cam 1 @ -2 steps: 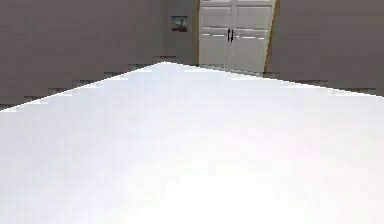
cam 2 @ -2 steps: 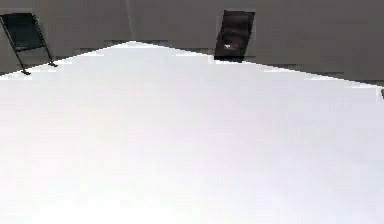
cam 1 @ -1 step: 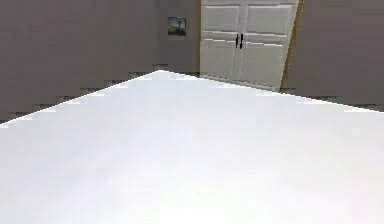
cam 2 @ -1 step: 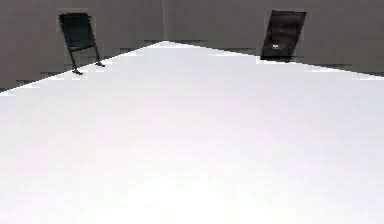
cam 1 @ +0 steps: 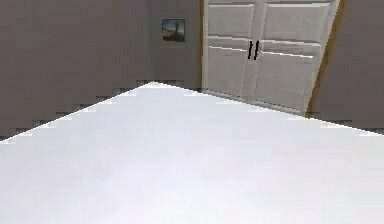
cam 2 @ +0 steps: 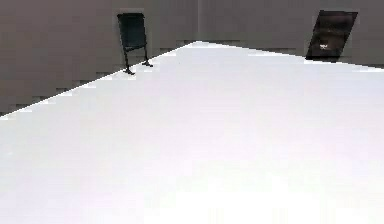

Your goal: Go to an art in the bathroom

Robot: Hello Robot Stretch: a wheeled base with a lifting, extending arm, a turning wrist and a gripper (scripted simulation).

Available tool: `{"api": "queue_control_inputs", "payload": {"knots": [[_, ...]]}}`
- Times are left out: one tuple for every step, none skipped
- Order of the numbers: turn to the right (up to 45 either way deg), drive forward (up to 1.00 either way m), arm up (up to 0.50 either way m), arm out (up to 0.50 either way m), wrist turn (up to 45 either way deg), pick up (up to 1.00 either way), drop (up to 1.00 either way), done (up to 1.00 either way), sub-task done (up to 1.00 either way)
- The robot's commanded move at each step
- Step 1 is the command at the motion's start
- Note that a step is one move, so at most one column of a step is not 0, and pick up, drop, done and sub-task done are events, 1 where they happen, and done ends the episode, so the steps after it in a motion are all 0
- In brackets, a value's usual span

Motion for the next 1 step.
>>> {"api": "queue_control_inputs", "payload": {"knots": [[0.0,1.0,0.0,0.0,0.0,0.0,0.0,0.0,0.0]]}}
